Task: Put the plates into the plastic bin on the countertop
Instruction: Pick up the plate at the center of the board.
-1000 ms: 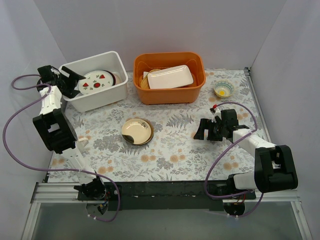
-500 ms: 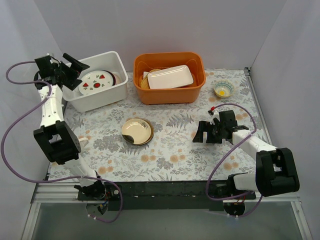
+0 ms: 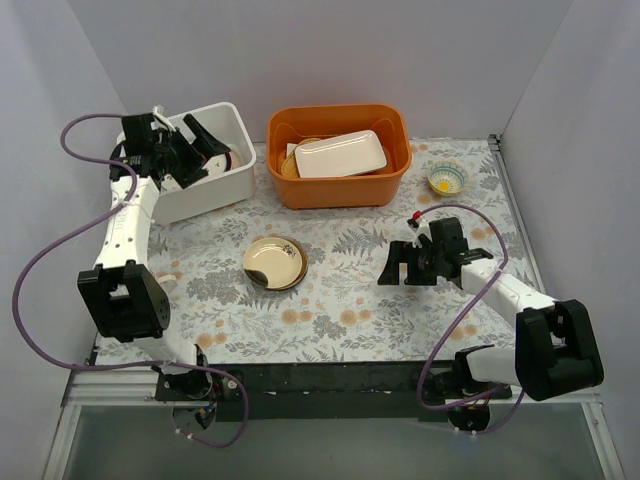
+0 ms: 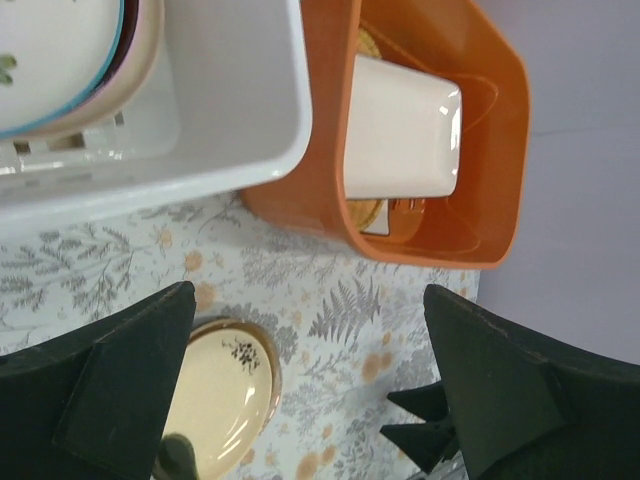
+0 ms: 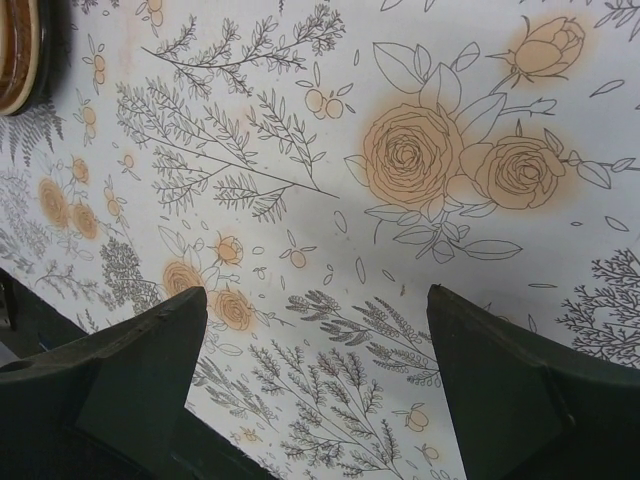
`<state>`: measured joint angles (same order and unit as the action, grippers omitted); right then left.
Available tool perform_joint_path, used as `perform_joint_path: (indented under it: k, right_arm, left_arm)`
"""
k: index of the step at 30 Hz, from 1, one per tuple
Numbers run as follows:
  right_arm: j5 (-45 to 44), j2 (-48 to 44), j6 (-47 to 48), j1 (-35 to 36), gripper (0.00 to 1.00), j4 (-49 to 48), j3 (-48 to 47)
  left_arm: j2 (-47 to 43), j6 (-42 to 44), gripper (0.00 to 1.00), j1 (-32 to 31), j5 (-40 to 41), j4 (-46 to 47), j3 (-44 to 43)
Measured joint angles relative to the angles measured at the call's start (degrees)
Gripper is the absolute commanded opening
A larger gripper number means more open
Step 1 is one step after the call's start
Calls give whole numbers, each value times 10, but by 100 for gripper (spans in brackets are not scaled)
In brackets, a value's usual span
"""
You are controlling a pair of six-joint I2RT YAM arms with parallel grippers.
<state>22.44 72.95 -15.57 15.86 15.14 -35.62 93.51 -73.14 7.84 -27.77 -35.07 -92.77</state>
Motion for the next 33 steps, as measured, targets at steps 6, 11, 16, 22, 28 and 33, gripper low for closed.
perform_joint_path:
  k: [6, 11, 16, 22, 28, 33]
  right_arm:
    - [0, -6, -9, 12, 98, 4, -7]
    - [0, -7, -14, 26, 98, 9, -14]
    - [-1, -7, -22, 41, 98, 11, -19]
    - [-2, -6, -26, 55, 98, 11, -21]
    - [-2, -6, -29, 67, 98, 10, -21]
    - [-2, -5, -33, 72, 98, 10, -21]
  left_arm:
    - [-60, 9, 98, -21, 13, -23, 97]
    - [-120, 11, 96, -35, 23, -38, 155]
    - [-173, 12, 92, -49, 33, -48, 212]
    - [-212, 14, 84, -50, 44, -65, 294]
    - [-244, 8, 76, -50, 44, -66, 383]
    - [-260, 3, 72, -51, 44, -60, 433]
